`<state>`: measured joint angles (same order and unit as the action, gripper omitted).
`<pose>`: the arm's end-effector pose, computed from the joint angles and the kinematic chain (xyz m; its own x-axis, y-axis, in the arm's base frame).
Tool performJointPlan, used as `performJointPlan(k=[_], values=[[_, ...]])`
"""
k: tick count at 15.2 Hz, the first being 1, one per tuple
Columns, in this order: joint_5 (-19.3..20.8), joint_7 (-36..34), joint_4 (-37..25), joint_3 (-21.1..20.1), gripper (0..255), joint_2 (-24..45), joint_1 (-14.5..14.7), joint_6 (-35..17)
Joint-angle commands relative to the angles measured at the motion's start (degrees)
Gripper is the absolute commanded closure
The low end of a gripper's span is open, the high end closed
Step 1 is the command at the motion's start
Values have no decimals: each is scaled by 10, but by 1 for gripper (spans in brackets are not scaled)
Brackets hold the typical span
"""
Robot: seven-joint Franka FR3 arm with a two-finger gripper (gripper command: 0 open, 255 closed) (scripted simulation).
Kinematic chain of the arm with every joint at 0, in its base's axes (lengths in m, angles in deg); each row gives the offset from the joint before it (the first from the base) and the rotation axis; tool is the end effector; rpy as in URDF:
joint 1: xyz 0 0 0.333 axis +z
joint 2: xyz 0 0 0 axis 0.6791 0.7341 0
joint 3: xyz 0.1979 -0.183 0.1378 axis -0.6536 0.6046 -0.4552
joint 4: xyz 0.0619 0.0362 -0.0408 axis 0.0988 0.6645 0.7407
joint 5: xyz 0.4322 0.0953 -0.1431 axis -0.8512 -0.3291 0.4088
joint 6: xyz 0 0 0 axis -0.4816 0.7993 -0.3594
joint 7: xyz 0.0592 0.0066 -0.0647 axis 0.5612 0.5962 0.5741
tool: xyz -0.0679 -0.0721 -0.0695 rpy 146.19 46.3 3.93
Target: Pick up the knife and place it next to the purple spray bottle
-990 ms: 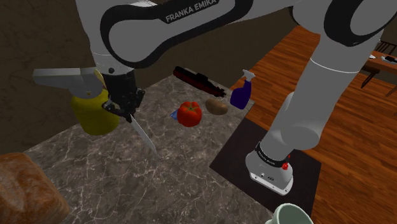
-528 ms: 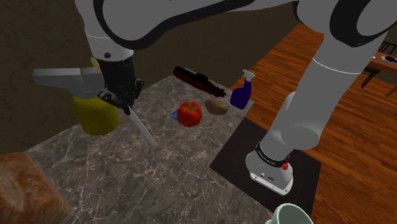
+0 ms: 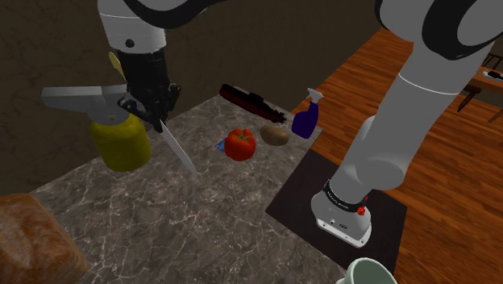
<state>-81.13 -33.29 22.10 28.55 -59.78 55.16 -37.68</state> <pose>0.4886 0.4155 0.4668 0.9924 0.0719 -0.0994 0.0685 -0.9970 -0.0368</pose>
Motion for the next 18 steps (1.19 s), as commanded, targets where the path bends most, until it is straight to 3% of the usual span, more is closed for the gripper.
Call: performJointPlan(k=[1, 4, 11, 18], values=[[1, -1, -17, 0, 255, 1, 0, 16], [1, -2, -35, 0, 255, 1, 0, 34], [-53, 102, 118, 49, 255, -146, -38, 25], [-66, 198, 233, 115, 255, -268, -58, 39]])
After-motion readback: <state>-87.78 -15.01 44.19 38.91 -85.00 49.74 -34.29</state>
